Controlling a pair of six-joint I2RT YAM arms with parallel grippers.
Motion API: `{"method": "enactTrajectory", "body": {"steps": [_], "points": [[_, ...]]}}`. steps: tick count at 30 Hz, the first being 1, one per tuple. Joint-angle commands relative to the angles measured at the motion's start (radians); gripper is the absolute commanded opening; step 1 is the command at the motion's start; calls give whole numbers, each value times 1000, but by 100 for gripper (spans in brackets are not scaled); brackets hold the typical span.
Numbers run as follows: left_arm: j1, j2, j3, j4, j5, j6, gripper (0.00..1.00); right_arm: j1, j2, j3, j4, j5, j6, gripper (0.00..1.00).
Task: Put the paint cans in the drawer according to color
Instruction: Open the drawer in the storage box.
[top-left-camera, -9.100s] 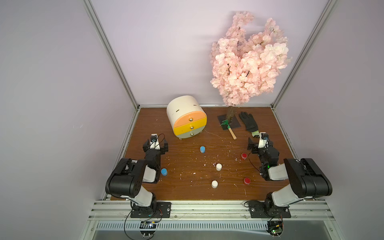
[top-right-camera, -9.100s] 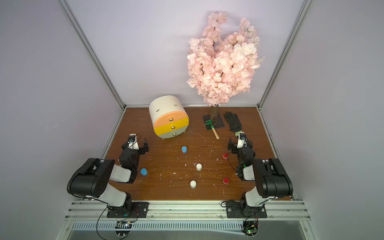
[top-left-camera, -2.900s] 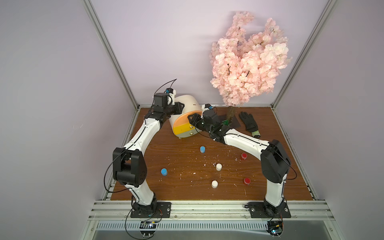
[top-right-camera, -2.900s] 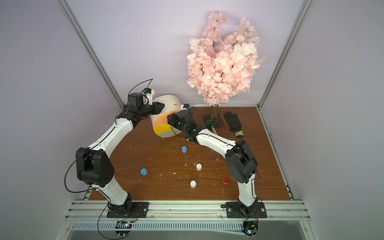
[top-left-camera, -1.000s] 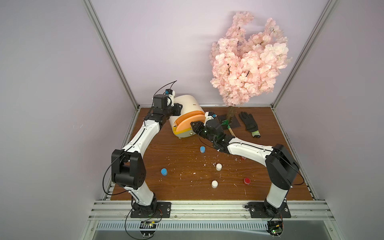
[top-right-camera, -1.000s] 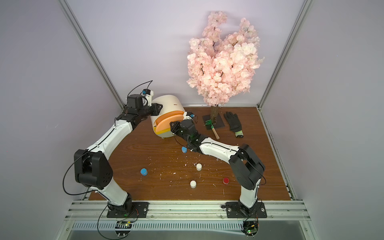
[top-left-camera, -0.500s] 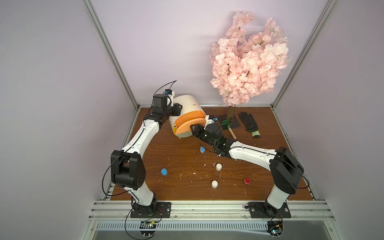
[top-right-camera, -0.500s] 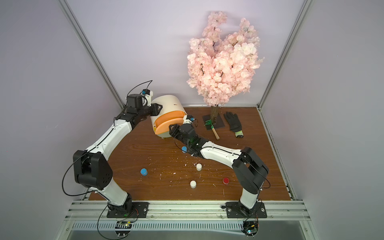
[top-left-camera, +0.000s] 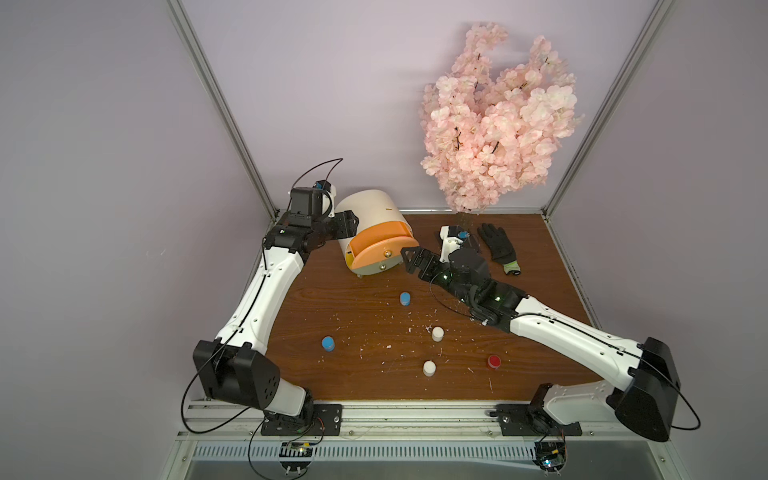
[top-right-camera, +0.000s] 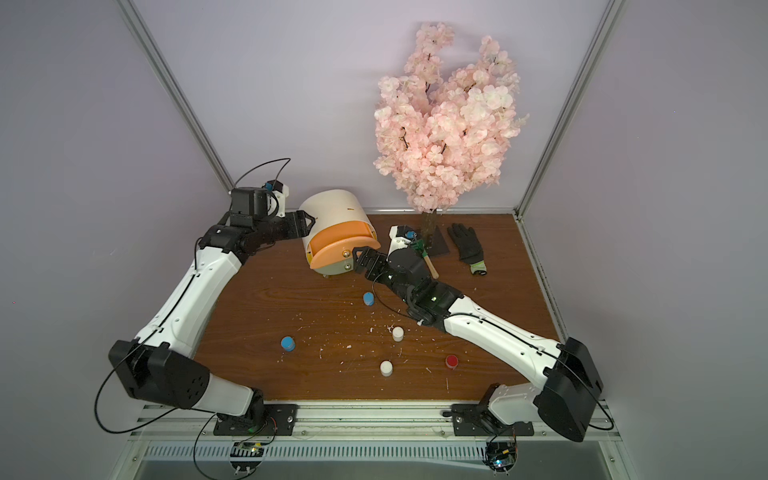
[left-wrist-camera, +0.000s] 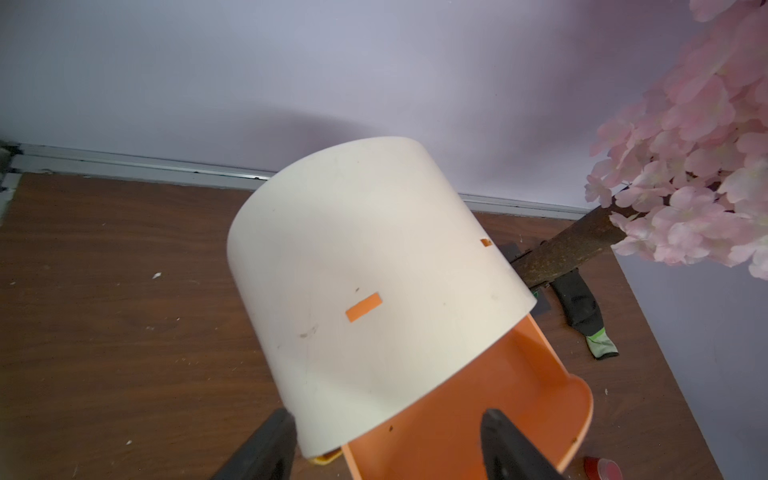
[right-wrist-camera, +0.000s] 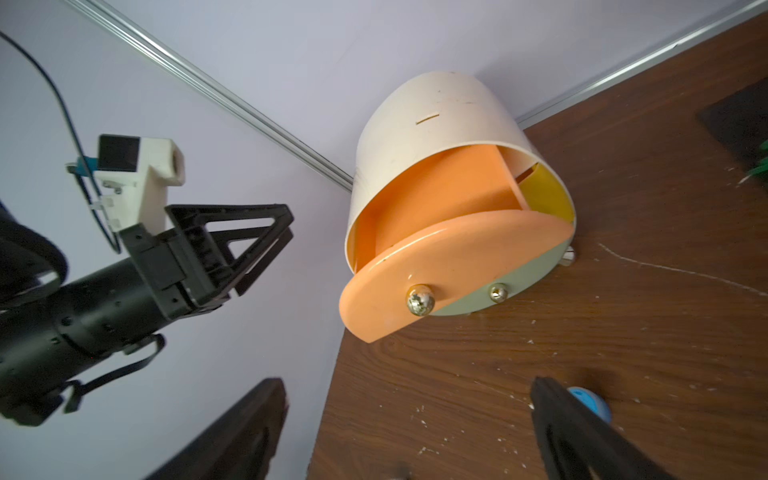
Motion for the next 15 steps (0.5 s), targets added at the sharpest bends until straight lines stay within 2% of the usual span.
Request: {"method": "enactTrajectory", "body": {"steps": [1, 4, 7, 11, 15], "points": [[-9, -93, -26, -160, -122, 29, 81, 4, -68, -1, -187, 72, -129, 99], [-9, -193, -132, -228, -194, 8, 88, 3, -107, 7, -286, 122, -178, 99], [-10, -280, -238, -278, -223, -70, 90, 2, -136, 3, -349, 165, -223, 99], [-10, -377, -398, -323, -261, -246, 83, -12, -165, -27, -387, 213, -252, 99], [-10, -417, -495, -369, -259, -332, 76, -27, -177, -66, -378, 206, -259, 99]]}}
